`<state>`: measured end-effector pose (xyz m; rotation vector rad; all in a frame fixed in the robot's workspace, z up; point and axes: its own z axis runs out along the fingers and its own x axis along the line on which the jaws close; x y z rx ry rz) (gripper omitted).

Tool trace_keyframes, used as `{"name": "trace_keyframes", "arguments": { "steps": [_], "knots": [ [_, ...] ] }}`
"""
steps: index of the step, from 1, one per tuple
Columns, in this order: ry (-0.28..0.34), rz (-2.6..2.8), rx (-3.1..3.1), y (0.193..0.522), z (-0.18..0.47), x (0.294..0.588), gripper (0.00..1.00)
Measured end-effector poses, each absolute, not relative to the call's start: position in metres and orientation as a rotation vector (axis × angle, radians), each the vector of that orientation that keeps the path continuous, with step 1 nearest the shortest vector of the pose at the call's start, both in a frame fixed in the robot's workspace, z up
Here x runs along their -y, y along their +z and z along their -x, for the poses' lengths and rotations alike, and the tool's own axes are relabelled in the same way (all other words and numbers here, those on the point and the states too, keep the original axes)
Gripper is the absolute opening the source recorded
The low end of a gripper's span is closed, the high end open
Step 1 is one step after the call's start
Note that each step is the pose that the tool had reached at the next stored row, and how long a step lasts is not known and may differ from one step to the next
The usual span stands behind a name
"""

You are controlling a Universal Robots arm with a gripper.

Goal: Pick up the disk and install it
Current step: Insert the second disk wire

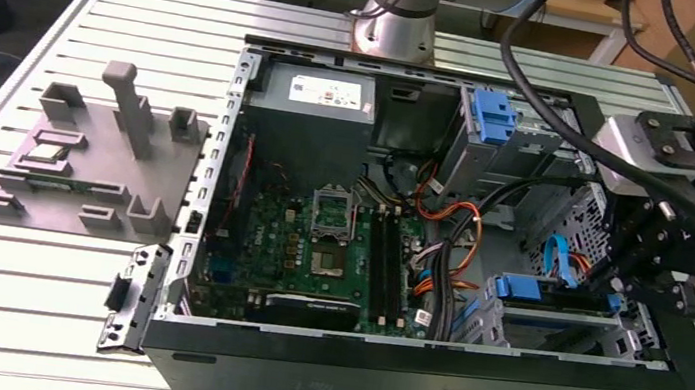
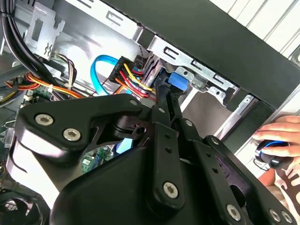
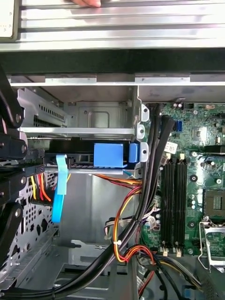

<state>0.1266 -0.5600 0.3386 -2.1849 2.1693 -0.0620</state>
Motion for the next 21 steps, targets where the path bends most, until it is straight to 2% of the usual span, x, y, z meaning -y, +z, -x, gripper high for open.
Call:
{"name": "trace_keyframes", "arguments": {
  "steps": [21],
  "knots": [
    [-0.131, 2.213, -2.164, 0.3374, -0.1224, 0.557, 0.16]
  ]
}}
